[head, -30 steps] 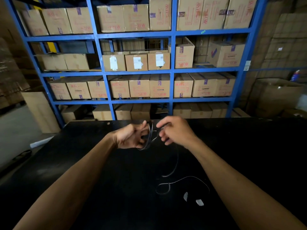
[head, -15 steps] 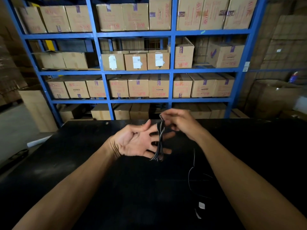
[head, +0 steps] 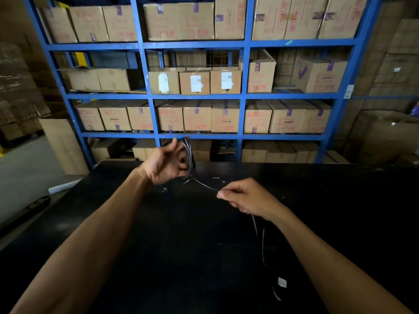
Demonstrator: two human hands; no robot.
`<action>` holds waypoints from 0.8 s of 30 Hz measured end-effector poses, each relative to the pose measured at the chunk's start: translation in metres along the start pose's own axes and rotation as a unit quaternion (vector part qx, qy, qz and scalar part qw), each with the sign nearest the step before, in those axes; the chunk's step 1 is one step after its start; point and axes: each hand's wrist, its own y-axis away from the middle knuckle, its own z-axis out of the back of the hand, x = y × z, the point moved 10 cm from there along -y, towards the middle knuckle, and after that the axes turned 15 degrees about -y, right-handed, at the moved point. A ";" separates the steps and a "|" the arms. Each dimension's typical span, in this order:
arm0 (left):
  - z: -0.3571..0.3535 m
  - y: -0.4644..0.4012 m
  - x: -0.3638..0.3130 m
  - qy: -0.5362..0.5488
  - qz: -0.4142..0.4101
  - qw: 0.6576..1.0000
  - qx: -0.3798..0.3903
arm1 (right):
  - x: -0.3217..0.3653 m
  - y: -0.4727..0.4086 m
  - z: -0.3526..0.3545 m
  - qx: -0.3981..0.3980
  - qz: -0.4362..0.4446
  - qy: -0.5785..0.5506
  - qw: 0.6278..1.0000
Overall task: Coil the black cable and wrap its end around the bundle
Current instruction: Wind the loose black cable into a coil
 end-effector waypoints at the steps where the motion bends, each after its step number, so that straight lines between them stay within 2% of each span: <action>1: 0.005 0.001 0.010 -0.022 0.014 1.000 0.001 | 0.005 -0.002 0.005 -0.001 -0.011 0.011 1.000; 7: -0.001 0.006 0.065 -0.178 0.127 0.976 0.003 | 0.054 -0.022 0.036 -0.019 -0.005 0.083 0.996; 10: -0.030 0.012 0.085 -0.228 0.191 0.952 0.074 | 0.077 -0.033 0.045 -0.034 0.034 0.086 0.995; 13: -0.064 0.025 0.093 -0.223 0.220 0.936 0.162 | 0.090 -0.037 0.052 -0.058 0.067 0.071 0.994; 15: -0.092 0.034 0.084 -0.166 0.188 0.939 0.235 | 0.089 -0.037 0.059 -0.080 0.080 0.065 0.991; 17: -0.105 0.041 0.068 -0.099 0.148 0.947 0.268 | 0.080 -0.036 0.064 -0.104 0.084 0.060 0.989; 19: -0.114 0.043 0.046 -0.042 0.104 0.950 0.292 | 0.065 -0.033 0.060 -0.109 0.085 0.007 0.990; 21: -0.120 0.041 0.022 -0.006 0.054 0.953 0.298 | 0.048 -0.031 0.049 -0.108 0.078 -0.060 0.989; 24: -0.108 0.028 -0.008 0.020 -0.021 0.968 0.249 | 0.026 -0.031 0.023 -0.091 0.059 -0.087 0.990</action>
